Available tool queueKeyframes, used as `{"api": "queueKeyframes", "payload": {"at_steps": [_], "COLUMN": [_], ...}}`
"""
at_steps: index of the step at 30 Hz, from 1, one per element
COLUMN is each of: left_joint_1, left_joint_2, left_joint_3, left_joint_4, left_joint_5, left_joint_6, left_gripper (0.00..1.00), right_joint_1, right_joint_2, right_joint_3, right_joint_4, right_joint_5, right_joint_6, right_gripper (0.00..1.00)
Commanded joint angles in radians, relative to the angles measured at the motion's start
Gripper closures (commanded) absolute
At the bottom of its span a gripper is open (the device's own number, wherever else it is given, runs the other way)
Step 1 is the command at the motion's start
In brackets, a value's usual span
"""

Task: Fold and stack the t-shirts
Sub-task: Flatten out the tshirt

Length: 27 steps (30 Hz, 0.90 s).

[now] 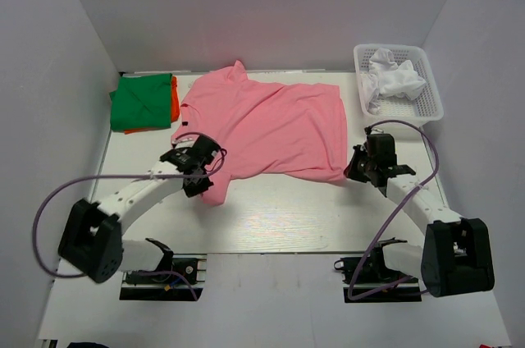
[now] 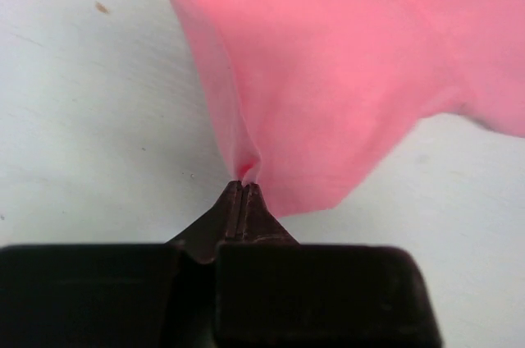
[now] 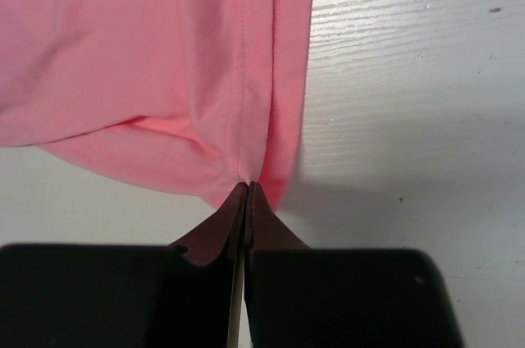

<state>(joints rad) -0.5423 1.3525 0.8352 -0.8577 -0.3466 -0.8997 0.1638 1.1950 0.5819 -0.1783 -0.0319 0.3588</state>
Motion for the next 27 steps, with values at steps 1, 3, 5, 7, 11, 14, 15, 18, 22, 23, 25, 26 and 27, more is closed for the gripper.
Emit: {"api": "queueKeyframes", "payload": {"at_steps": [1,3,5,7,11,14,15,18,22,23,25,26,27], "left_joint_1": [0.004,0.004,0.004,0.004,0.004,0.004,0.004,0.004,0.004,0.004,0.004,0.004,0.004], "left_joint_2": [-0.203,-0.280,-0.366,-0.406,-0.476,-0.509,-0.509,-0.487,-0.460,-0.445,-0.422,-0.421,-0.408], "left_joint_3": [0.059,0.103,0.158,0.269,0.497,0.608,0.643,0.839,1.069,1.161,1.287,1.324,1.356], "left_joint_4": [-0.028,-0.015,-0.001,0.037,0.098,0.268,0.302,0.319,0.332,0.321,0.304,0.295,0.278], "left_joint_5": [-0.107,-0.184,-0.254,-0.345,-0.517,-0.548,-0.548,-0.511,-0.425,-0.361,-0.287,-0.211,-0.178], "left_joint_6": [-0.027,-0.010,-0.010,0.013,0.100,0.297,0.344,0.473,0.585,0.603,0.628,0.628,0.628], "left_gripper": [1.00,1.00,1.00,1.00,1.00,1.00,1.00,1.00,1.00,1.00,1.00,1.00,1.00], "right_joint_1": [-0.001,-0.004,-0.003,-0.001,0.000,-0.003,-0.003,-0.001,-0.003,-0.001,-0.001,0.000,0.000], "right_joint_2": [-0.061,-0.119,-0.190,-0.228,-0.345,-0.394,-0.409,-0.436,-0.454,-0.460,-0.478,-0.486,-0.500], "right_joint_3": [0.053,0.079,0.101,0.128,0.290,0.358,0.416,0.530,0.668,0.712,0.796,0.815,0.834], "right_joint_4": [0.030,0.063,0.103,0.134,0.138,0.166,0.165,0.165,0.134,0.131,0.100,0.093,0.082], "right_joint_5": [0.010,-0.008,-0.011,0.026,0.170,0.220,0.233,0.276,0.279,0.264,0.245,0.221,0.195], "right_joint_6": [-0.014,-0.027,-0.033,-0.047,-0.124,-0.173,-0.207,-0.288,-0.350,-0.406,-0.420,-0.429,-0.435], "right_gripper": [1.00,1.00,1.00,1.00,1.00,1.00,1.00,1.00,1.00,1.00,1.00,1.00,1.00]}}
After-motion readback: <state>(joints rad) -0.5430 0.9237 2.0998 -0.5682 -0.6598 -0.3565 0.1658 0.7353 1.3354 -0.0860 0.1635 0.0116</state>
